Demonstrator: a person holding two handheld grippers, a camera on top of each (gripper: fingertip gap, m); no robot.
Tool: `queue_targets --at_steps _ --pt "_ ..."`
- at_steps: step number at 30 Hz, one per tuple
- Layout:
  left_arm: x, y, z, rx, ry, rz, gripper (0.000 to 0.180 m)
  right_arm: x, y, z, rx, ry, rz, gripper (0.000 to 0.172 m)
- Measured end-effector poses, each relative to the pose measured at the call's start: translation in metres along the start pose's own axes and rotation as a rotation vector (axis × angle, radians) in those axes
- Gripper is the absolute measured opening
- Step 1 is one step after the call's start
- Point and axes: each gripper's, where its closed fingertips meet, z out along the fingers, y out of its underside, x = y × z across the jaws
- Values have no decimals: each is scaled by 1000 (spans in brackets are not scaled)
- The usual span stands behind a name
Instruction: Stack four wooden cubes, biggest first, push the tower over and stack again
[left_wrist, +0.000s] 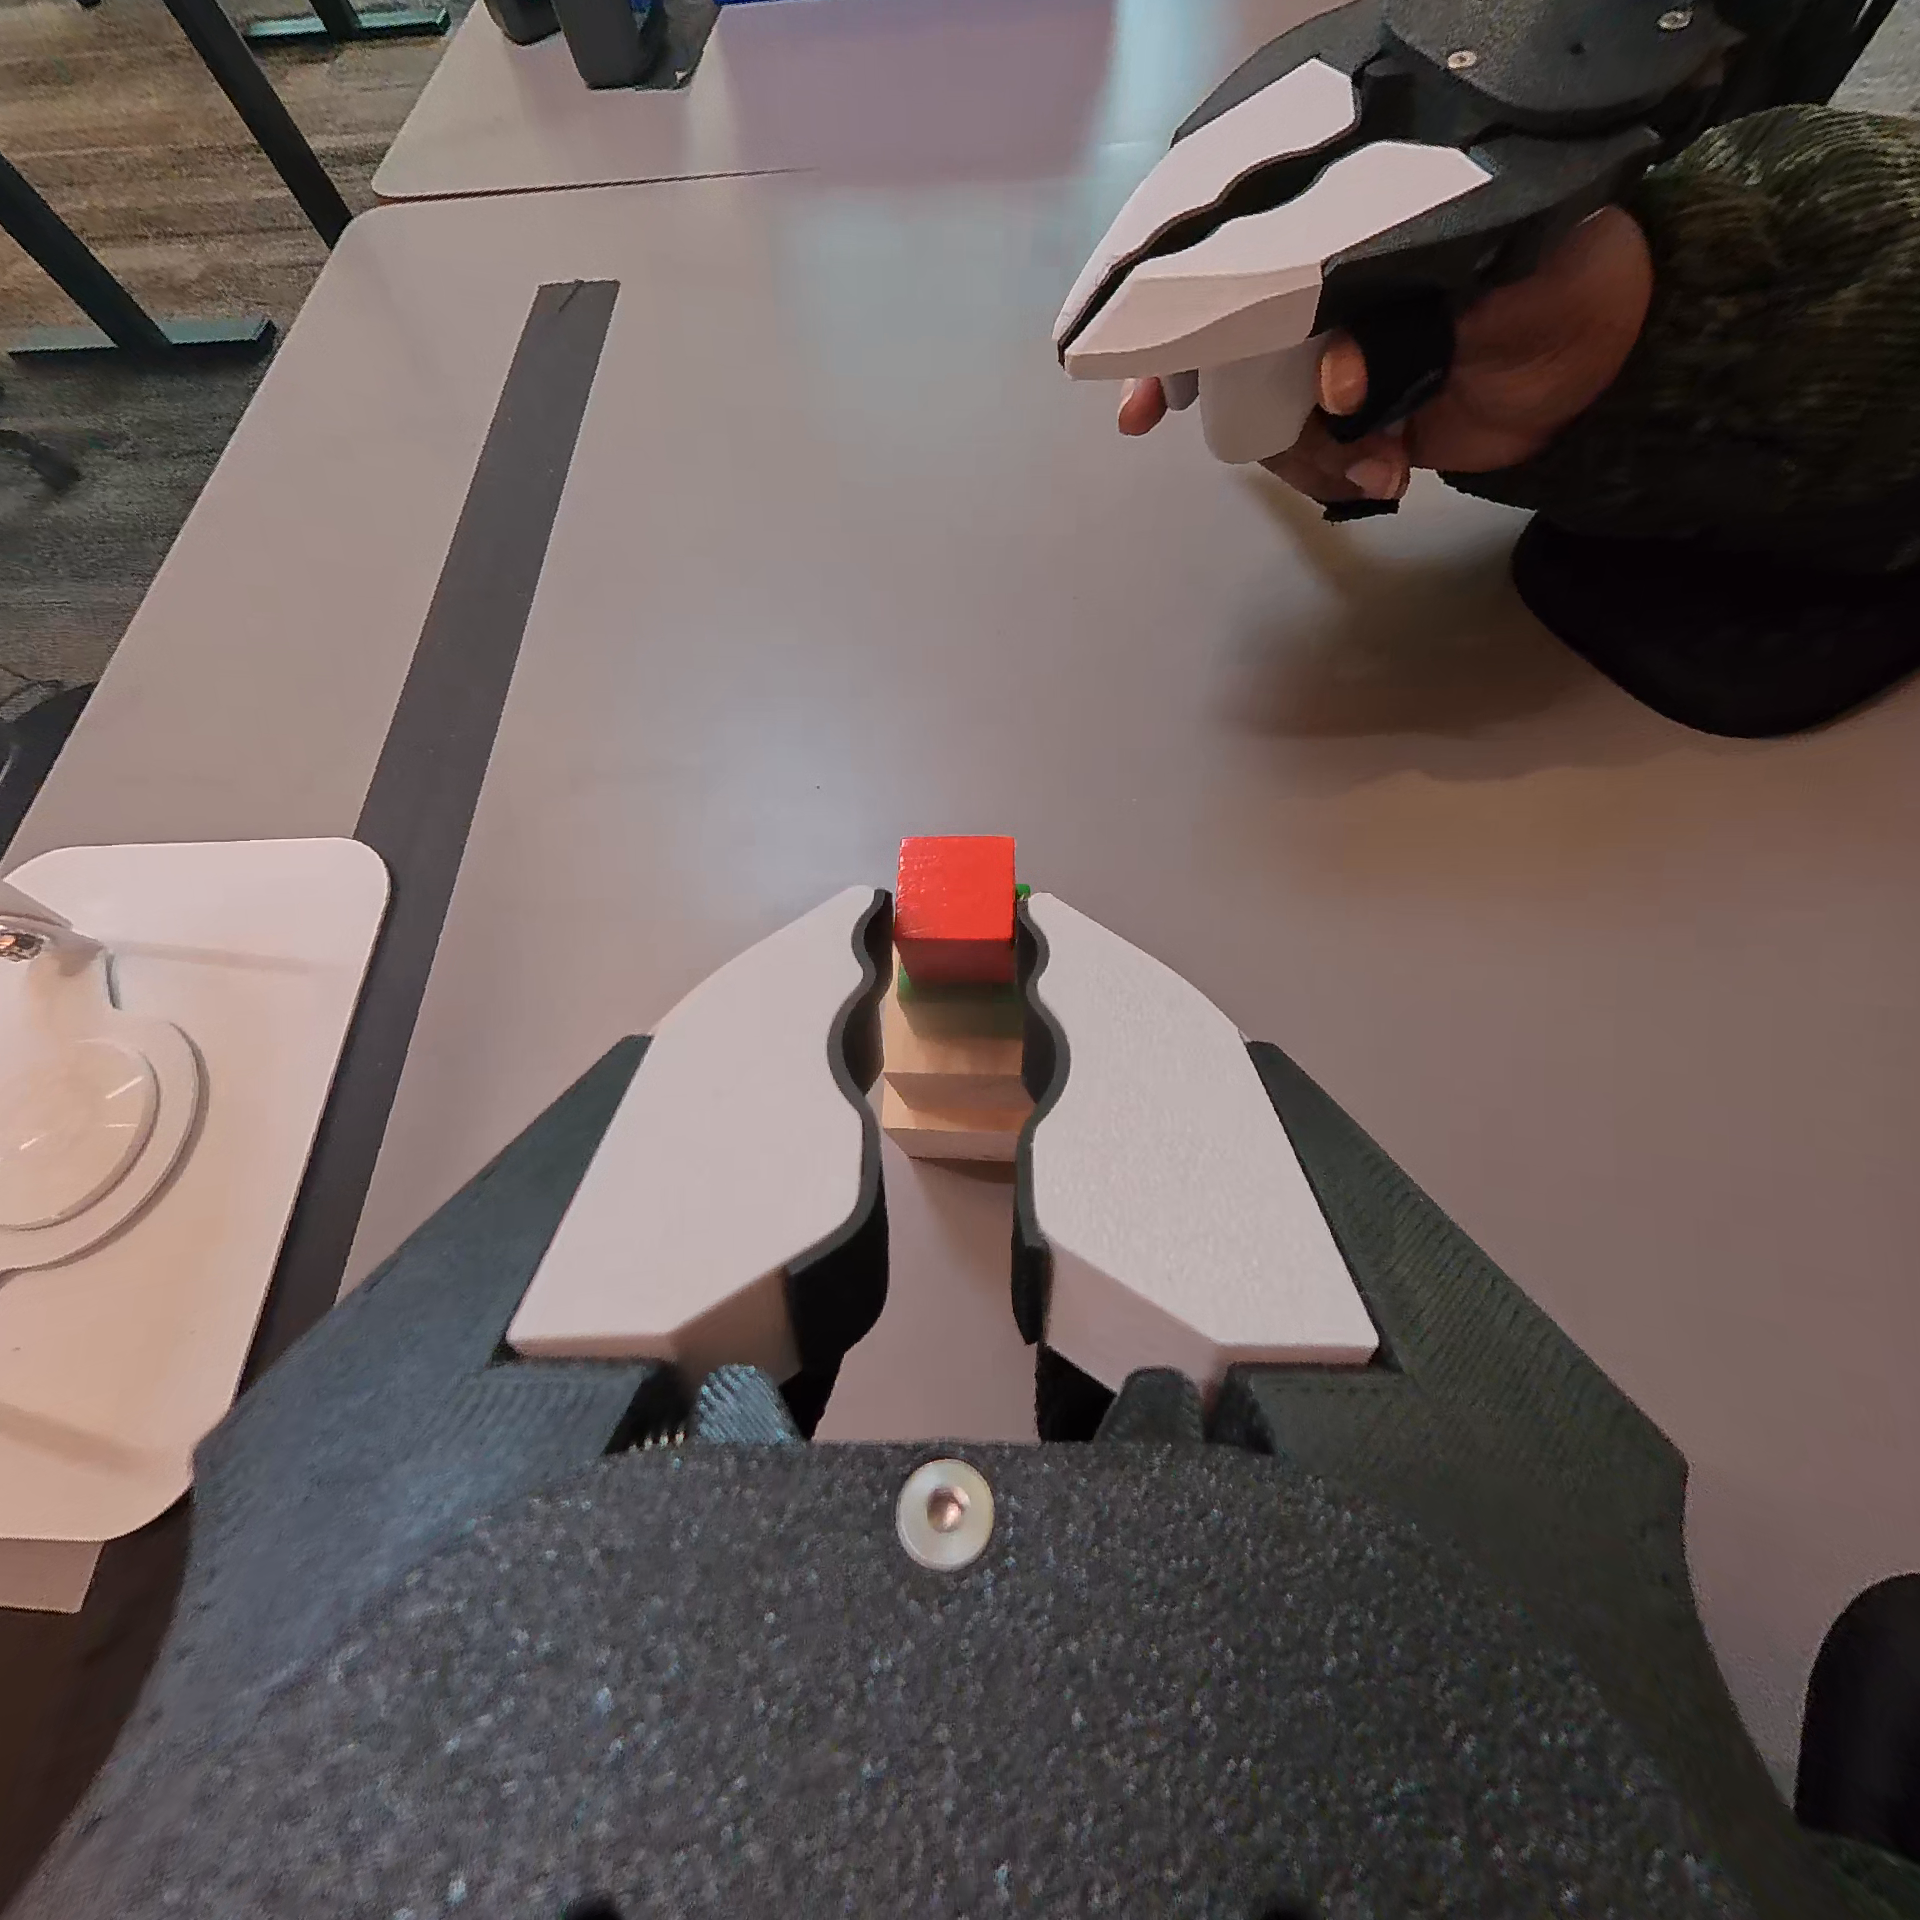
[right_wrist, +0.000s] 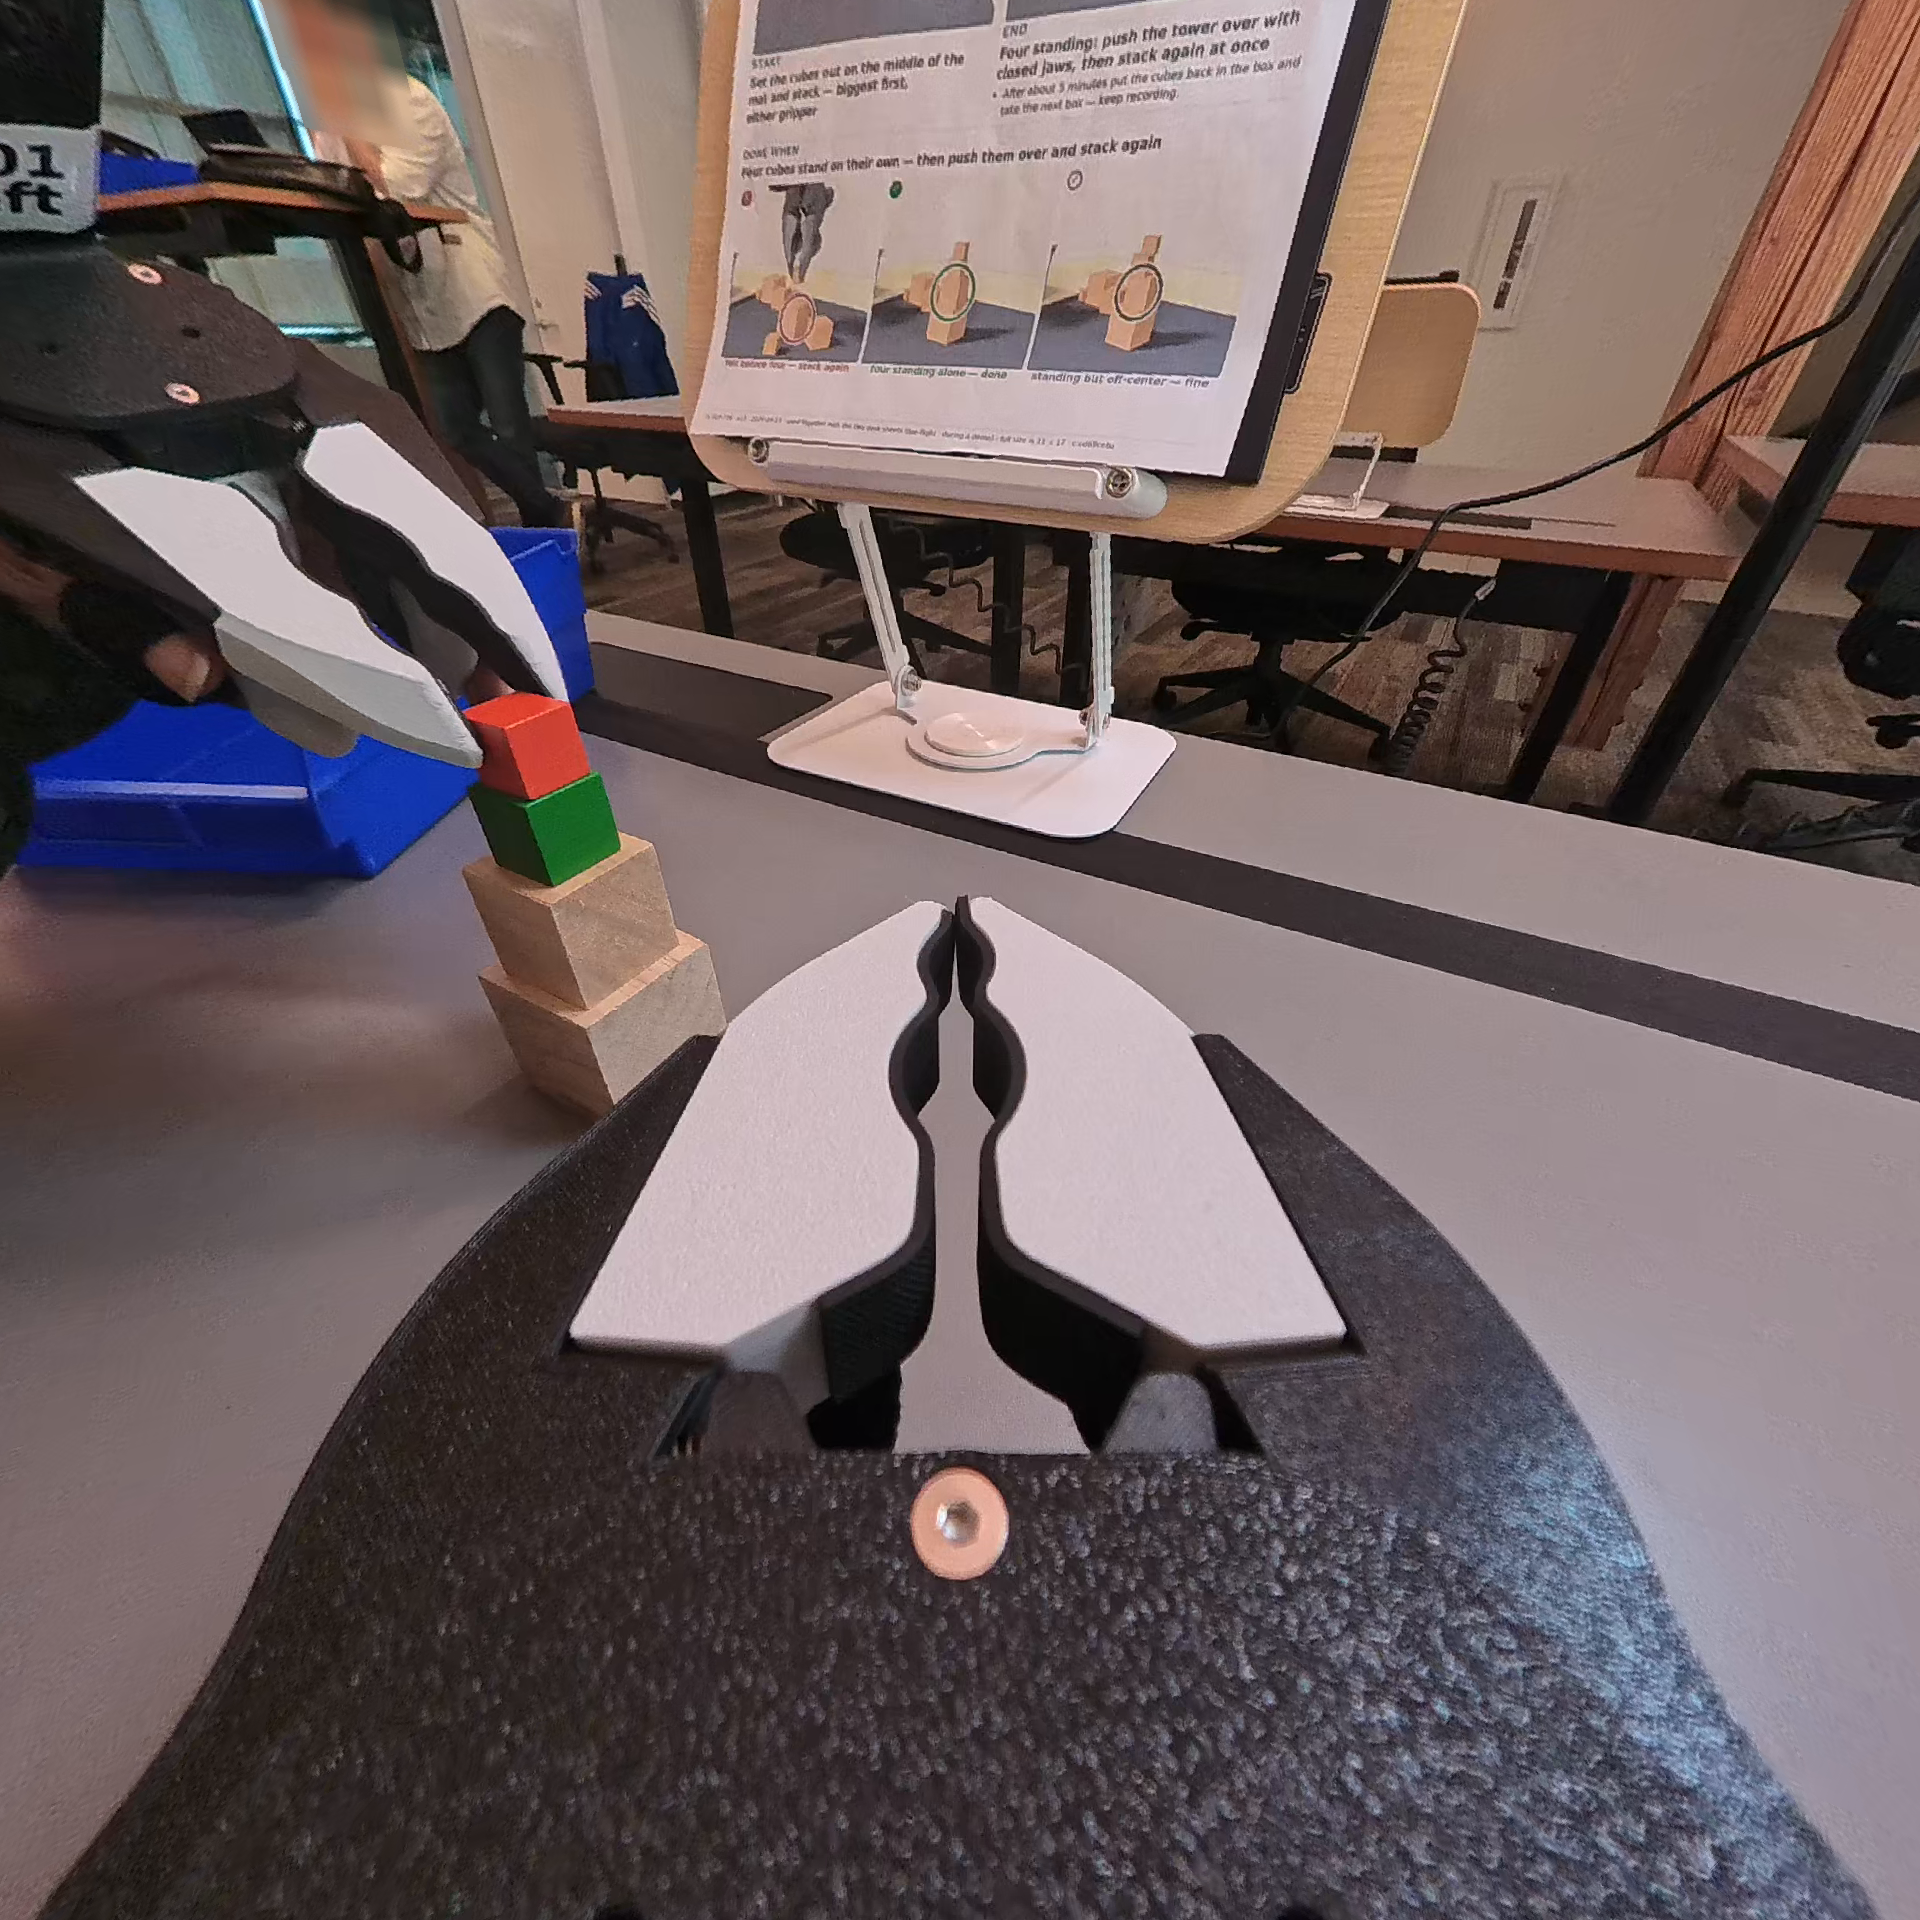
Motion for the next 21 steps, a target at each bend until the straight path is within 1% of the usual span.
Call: queue_targets --at_steps 12,21 --pt "1 0 -1 7 3 1 22 0 1 1 -3 -1 0 0" --pt "1 -5 -9 42 -7 4 27 1 0 0 1 2 0 0"
